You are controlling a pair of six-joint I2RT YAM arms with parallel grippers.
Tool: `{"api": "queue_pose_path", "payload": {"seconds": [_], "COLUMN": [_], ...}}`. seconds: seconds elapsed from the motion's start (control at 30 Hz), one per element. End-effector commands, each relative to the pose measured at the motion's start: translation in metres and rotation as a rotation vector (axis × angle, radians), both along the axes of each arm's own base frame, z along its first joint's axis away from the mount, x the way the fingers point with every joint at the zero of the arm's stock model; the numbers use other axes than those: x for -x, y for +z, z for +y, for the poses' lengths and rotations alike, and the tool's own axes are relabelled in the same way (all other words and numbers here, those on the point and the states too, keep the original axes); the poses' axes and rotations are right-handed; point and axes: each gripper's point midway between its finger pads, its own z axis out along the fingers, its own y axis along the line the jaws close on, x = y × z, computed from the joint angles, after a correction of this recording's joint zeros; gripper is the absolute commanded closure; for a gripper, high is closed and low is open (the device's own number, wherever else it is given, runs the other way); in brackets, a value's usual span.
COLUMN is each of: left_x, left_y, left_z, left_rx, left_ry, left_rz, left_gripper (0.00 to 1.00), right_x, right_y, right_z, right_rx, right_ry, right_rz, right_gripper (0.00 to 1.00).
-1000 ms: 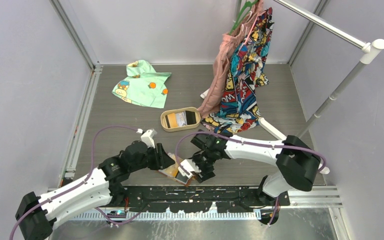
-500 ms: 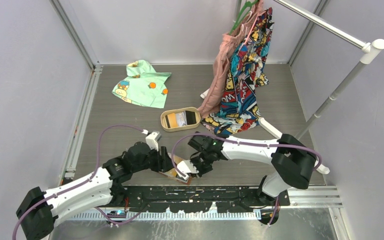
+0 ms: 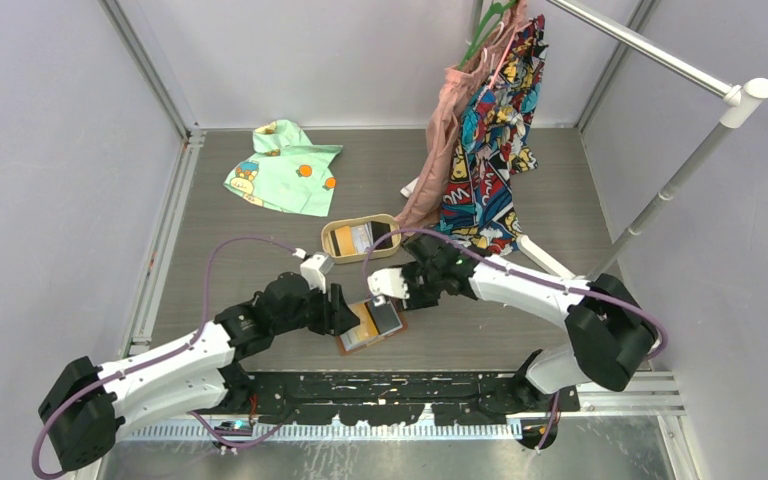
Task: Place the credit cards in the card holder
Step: Turn over the card slot in the card holder.
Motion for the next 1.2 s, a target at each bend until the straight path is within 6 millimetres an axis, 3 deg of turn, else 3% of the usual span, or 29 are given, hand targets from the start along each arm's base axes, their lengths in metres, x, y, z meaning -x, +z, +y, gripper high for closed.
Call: {"api": "queue_pose_path", "payload": {"seconds": [0.0, 0.17, 0.23, 0.3, 0.47, 0.73, 1.17], "left_x": [-0.021, -0.022, -0.021, -0.020, -0.019, -0.023, -0.021], "left_y": [0.033, 0.035, 0.034, 0.030, 0.022, 0.013, -0.010], "left_z": [-0.011, -0.016, -0.016, -0.014, -0.009, -0.006, -0.002], "left_rx": [0.088, 0.160, 0.181, 0.191, 0.213, 0.179, 0.074], "left_ry": [0.073, 0.125, 0.144, 0.167, 0.206, 0.236, 0.244], "left_rz": [-0.056, -0.010, 0.013, 0.036, 0.059, 0.067, 0.118], "left_gripper": [0.51, 0.53, 0.53, 0.53, 0.54, 0.58, 0.60], "right_x": [-0.033, 0.025, 0.030, 0.023, 0.005, 0.009, 0.003], "right_y": [0.057, 0.097, 0.103, 0.096, 0.063, 0.019, -0.008], "right_z": [-0.002, 0.038, 0.055, 0.066, 0.067, 0.067, 0.057], "right_rx": [-0.175, -0.504, -0.571, -0.573, -0.501, -0.346, -0.242], "right_ry": [-0.284, -0.374, -0.453, -0.574, -0.815, -0.937, -1.016], "right_rz": [-0.003, 0.624, 0.807, 0.912, 0.971, 1.036, 0.965], "right_gripper": [0.42, 0.44, 0.46, 0.47, 0.49, 0.52, 0.55]}}
